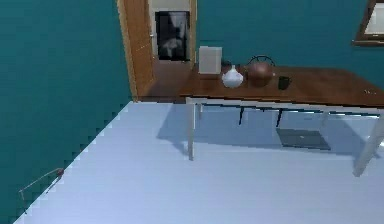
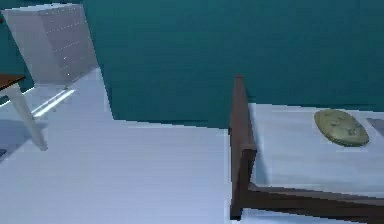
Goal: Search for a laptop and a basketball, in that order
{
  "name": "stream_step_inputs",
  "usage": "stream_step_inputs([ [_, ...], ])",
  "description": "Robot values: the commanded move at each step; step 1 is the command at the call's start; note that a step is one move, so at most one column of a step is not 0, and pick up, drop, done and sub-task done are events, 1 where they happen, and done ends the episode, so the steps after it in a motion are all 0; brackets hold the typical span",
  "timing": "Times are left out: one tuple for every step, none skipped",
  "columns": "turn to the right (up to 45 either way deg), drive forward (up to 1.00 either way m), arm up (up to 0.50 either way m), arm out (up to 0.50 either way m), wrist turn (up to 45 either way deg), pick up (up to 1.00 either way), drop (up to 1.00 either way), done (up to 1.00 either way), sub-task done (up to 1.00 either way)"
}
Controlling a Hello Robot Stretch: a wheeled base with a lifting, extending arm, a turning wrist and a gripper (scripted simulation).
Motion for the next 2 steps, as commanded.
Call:
stream_step_inputs([
  [0.0, 0.95, 0.00, 0.00, 0.0, 0.00, 0.00, 0.00, 0.00],
  [36.0, 0.00, 0.00, 0.00, 0.0, 0.00, 0.00, 0.00, 0.00],
])
